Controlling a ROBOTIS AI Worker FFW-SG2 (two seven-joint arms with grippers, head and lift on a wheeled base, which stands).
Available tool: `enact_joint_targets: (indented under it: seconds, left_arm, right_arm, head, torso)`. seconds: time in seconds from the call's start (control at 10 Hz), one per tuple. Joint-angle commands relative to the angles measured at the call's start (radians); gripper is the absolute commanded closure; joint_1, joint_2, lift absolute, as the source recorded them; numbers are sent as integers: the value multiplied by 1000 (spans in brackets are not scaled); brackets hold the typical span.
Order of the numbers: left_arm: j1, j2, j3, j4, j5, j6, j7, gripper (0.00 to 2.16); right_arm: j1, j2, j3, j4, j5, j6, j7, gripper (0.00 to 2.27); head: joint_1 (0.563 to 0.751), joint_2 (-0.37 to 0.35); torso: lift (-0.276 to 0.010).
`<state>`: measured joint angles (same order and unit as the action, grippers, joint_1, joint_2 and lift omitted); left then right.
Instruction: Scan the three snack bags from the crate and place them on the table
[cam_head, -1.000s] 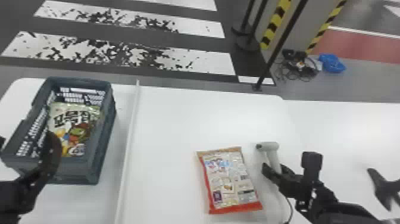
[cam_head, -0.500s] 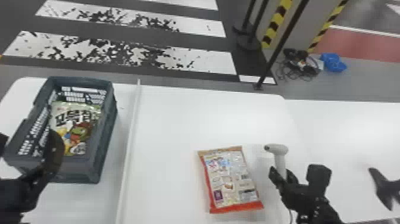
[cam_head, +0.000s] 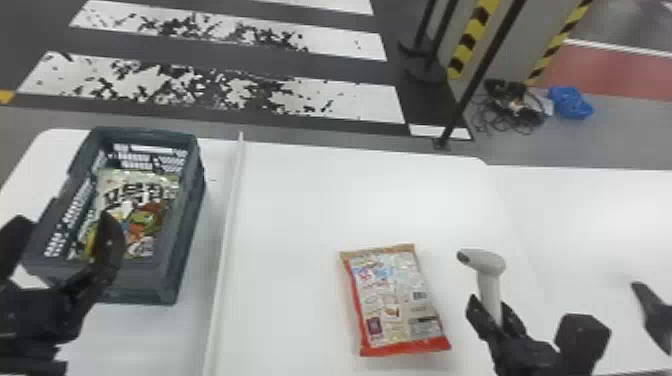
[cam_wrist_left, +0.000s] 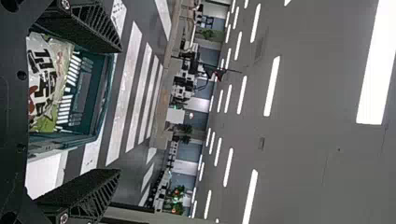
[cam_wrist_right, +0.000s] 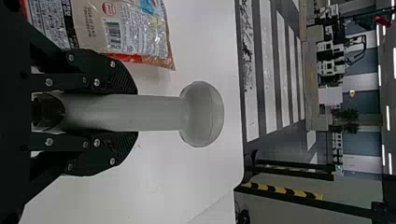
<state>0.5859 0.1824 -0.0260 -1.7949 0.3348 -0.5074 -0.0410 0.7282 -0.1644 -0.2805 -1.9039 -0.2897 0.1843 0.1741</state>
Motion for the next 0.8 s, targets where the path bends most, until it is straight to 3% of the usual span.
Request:
enact_joint_targets:
  seconds: [0.0,0.3,0.7]
  left_arm:
    - [-1,0,-2,0,-2,16,1,76]
    - [15,-9,-2,8,-20,19,29,76]
    - [45,-18,-3,-18,-39,7,33,76]
  right_arm:
    - [63,11,0,-43,-8,-10,19,2189]
    - [102,9,35,-50,-16,-16,73,2189]
    - [115,2,66,-17,-16,-35,104,2189]
  head:
    - [695,-169]
    - [695,-136]
    - [695,-80]
  torso:
    - [-37]
    - [-37]
    - [-37]
